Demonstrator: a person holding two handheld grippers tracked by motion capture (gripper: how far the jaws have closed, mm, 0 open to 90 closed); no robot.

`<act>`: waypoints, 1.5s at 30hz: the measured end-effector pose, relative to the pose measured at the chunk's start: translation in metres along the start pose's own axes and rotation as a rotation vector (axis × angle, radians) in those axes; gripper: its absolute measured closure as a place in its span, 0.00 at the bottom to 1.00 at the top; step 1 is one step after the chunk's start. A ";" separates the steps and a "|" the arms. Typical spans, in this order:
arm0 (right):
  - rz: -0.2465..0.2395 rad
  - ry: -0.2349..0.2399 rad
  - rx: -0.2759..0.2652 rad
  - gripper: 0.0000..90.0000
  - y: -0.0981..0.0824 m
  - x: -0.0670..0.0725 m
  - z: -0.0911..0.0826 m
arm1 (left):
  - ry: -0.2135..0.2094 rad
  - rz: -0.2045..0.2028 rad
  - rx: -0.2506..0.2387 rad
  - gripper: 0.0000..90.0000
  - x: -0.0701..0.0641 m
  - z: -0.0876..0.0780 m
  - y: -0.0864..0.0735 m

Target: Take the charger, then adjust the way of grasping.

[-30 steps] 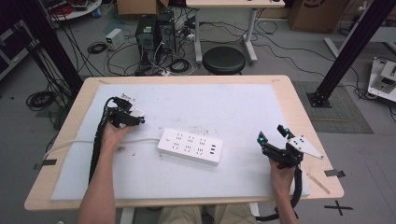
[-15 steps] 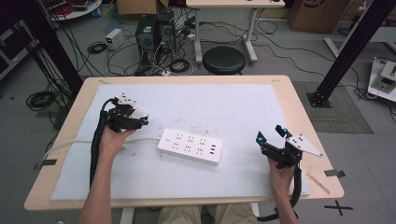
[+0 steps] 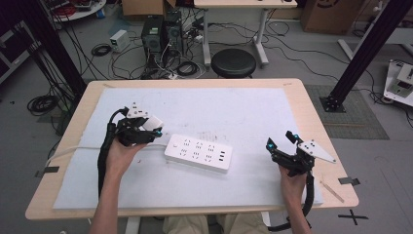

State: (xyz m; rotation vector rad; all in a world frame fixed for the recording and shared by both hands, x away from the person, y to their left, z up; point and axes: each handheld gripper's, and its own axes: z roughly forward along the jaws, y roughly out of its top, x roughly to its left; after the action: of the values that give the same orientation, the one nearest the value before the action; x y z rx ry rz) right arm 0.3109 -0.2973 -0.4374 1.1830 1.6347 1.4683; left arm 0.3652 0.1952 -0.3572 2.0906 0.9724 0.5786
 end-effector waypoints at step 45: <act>-0.001 0.498 0.202 0.22 0.034 0.045 0.023 | 0.096 0.499 -0.308 0.47 -0.175 0.030 -0.018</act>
State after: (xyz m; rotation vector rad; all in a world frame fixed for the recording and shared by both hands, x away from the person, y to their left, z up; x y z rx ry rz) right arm 0.3206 -0.2480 -0.4037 0.9627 2.1560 1.7244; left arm 0.2701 0.0521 -0.4042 2.0334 0.3671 1.0184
